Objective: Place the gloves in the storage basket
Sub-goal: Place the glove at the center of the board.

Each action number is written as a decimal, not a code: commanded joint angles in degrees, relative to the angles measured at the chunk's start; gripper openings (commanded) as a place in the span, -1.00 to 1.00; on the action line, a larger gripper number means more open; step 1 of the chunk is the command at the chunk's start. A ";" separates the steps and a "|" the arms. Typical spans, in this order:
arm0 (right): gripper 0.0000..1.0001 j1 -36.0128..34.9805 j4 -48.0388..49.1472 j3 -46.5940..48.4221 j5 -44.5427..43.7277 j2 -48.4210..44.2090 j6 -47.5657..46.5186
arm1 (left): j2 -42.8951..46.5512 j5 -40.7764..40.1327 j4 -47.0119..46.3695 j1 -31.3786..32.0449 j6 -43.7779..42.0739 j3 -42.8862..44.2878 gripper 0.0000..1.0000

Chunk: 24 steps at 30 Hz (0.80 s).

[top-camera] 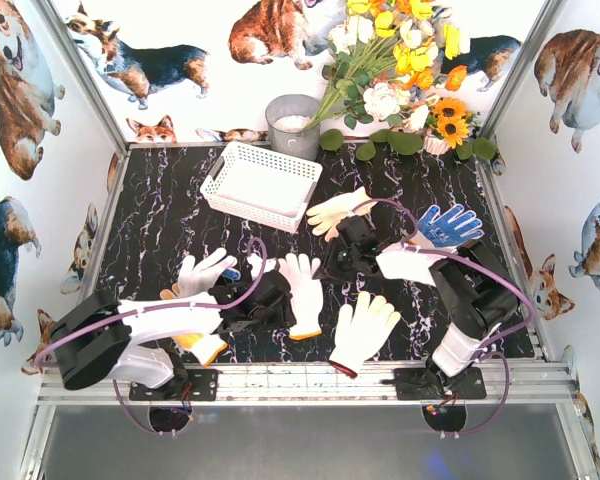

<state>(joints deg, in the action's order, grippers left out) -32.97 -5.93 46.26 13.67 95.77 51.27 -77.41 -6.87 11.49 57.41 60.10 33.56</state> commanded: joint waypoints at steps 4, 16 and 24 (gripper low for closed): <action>-0.32 -1.82 -2.05 2.30 -4.24 0.05 -0.38 | 6.17 -5.17 11.35 -0.03 -1.71 4.53 -0.02; 0.18 -1.75 -13.50 3.88 -12.97 -16.79 -5.97 | 10.29 -14.83 29.74 -1.28 -2.34 14.06 0.17; 0.26 -0.43 -13.69 -2.53 -14.62 -30.81 -5.67 | 14.88 -15.00 43.05 -12.11 1.43 11.96 0.07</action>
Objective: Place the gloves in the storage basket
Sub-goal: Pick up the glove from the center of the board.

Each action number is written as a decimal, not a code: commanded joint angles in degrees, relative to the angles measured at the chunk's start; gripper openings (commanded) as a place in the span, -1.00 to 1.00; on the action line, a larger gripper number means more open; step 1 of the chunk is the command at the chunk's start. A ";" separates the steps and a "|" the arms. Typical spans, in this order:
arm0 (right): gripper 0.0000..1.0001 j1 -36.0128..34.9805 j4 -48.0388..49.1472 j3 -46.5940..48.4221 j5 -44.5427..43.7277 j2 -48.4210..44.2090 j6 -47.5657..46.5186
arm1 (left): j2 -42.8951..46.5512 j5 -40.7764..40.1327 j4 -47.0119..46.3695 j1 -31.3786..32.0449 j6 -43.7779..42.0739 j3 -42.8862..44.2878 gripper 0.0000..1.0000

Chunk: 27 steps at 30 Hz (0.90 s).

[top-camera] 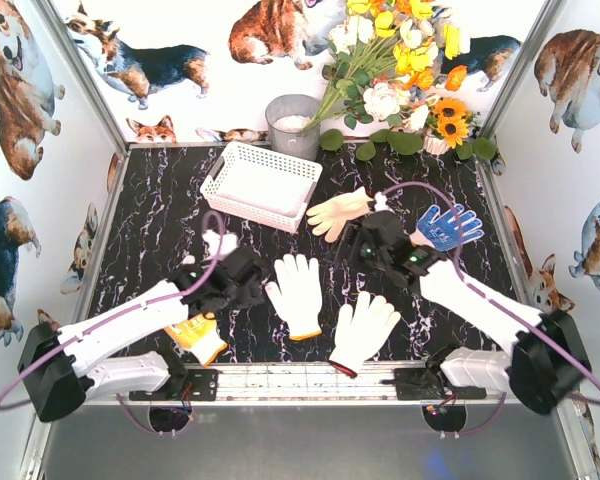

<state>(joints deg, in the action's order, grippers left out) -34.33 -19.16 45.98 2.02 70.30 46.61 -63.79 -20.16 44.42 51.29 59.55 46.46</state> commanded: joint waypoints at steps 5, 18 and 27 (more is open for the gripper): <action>0.27 3.94 -6.08 -2.62 -3.16 -12.12 -2.21 | -2.07 1.13 11.68 -14.55 1.76 -2.67 -0.13; 0.35 4.88 -8.92 -4.61 -3.50 -18.16 0.28 | -7.75 3.40 4.65 -14.81 1.72 -12.69 -0.26; 0.34 4.88 -7.34 -5.33 -2.17 -18.48 1.46 | -9.24 4.08 1.83 -14.86 -2.13 -12.65 -0.85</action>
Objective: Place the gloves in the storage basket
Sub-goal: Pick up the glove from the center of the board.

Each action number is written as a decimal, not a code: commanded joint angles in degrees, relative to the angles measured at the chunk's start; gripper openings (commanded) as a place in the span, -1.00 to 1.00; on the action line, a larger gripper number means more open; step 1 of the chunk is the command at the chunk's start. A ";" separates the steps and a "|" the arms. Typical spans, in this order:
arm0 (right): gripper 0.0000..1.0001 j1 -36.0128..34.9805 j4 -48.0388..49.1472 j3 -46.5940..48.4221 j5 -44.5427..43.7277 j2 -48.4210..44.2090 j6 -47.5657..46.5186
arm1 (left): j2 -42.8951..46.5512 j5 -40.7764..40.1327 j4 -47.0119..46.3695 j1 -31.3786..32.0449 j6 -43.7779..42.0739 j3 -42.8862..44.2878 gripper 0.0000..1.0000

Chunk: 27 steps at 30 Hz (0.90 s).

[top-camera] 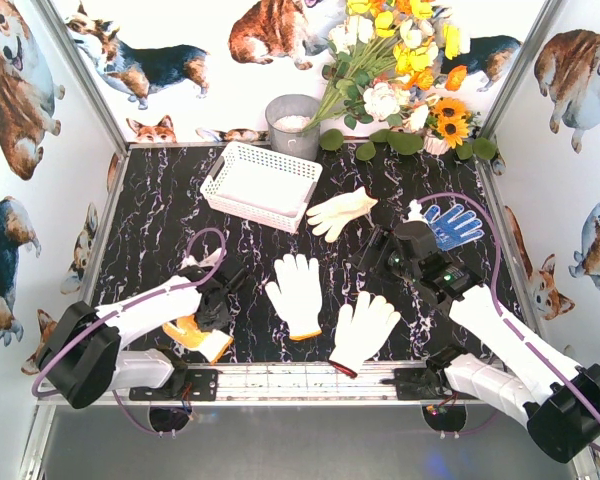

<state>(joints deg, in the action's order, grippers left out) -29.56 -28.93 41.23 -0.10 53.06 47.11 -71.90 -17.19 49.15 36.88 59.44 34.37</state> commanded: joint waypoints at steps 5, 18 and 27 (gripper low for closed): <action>0.34 0.12 1.48 0.66 0.42 -1.01 0.88 | 1.80 -0.27 2.68 -0.41 -4.82 7.35 -1.00; 0.31 0.11 -4.67 6.76 8.31 -1.01 -2.13 | 8.21 2.61 11.18 -0.44 -13.10 26.28 -1.00; 0.44 -10.36 -3.17 17.03 16.18 5.49 -4.22 | 7.30 18.02 4.34 -0.41 -18.46 28.65 -1.00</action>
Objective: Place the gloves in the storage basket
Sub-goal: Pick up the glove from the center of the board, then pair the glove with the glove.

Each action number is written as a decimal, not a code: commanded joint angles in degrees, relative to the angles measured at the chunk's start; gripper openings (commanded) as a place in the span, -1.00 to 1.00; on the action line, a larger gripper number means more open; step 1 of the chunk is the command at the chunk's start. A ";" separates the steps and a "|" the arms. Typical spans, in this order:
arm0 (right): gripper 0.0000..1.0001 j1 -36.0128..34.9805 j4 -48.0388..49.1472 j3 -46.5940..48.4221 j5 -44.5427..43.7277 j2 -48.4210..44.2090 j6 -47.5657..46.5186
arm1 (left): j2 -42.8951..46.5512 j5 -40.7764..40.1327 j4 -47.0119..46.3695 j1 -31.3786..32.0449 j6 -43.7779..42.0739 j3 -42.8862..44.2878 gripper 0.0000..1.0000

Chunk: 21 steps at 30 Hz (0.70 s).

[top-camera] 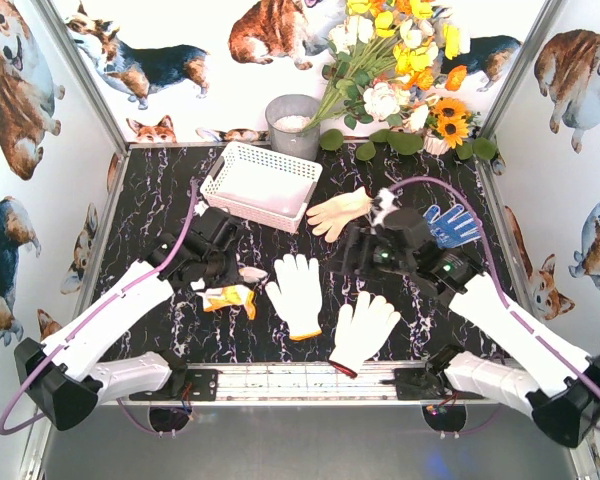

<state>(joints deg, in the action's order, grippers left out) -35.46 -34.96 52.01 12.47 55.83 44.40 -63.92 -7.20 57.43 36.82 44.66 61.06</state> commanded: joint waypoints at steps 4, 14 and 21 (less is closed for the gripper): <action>0.50 -7.83 7.77 7.95 4.64 6.83 2.10 | -1.38 10.07 -7.21 -0.35 -3.76 1.40 -1.00; 0.59 -12.60 25.90 8.02 15.12 19.78 10.00 | -7.55 12.80 -5.24 -0.42 -7.41 8.55 -1.00; 0.48 -12.90 23.80 6.25 14.17 20.71 9.39 | -11.29 17.26 -8.65 -0.69 -7.42 11.00 -1.00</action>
<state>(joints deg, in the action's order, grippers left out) -48.38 -14.20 57.91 25.89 77.47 53.78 -73.47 6.50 51.05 36.77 38.46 70.08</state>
